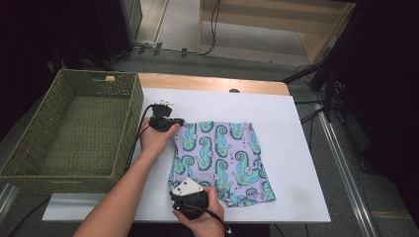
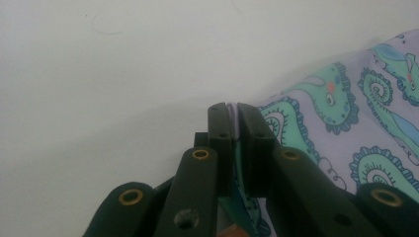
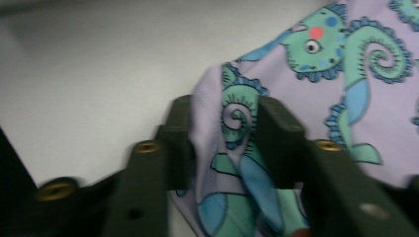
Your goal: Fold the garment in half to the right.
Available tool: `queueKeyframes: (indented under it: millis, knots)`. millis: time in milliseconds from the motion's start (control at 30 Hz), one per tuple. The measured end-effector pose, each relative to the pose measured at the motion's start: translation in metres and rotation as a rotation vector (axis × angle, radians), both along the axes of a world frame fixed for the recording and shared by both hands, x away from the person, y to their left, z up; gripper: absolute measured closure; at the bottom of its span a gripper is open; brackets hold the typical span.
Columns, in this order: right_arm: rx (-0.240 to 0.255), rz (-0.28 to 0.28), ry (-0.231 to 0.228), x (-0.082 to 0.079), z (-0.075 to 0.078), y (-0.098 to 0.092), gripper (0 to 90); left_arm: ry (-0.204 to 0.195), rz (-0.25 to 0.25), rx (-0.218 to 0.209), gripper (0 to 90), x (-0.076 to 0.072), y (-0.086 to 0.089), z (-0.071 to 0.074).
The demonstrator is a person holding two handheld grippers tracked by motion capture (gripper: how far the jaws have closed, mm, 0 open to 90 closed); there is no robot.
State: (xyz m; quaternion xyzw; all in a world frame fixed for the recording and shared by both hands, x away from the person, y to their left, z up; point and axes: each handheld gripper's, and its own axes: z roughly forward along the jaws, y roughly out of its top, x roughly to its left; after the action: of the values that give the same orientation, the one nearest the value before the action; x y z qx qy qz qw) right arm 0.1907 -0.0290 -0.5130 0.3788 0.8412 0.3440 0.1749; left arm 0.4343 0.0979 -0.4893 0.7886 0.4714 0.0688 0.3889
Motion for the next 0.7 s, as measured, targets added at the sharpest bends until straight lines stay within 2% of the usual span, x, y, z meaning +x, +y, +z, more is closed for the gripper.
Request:
queueKeyframes:
  millis: [100,200,400,533,700]
  knots:
    - [-0.002,-0.007,-0.002,0.002,0.001,-0.004,77.2,0.001,0.0,0.0,84.5,0.0,0.001,0.0]
    - [0.024,0.0,0.014,0.003,0.001,-0.009,81.2,0.001,-0.003,0.002,84.6,0.001,0.002,-0.001]
    - [0.061,0.011,-0.004,-0.001,0.001,-0.011,82.9,-0.009,0.006,-0.005,84.7,0.0,0.002,0.0]
    - [0.11,0.03,0.007,-0.003,0.006,-0.013,83.2,-0.015,0.008,-0.003,84.7,-0.001,0.003,0.001]
    - [0.13,0.033,-0.009,-0.004,0.011,-0.014,83.4,-0.027,0.018,-0.005,84.7,-0.001,0.005,0.005]
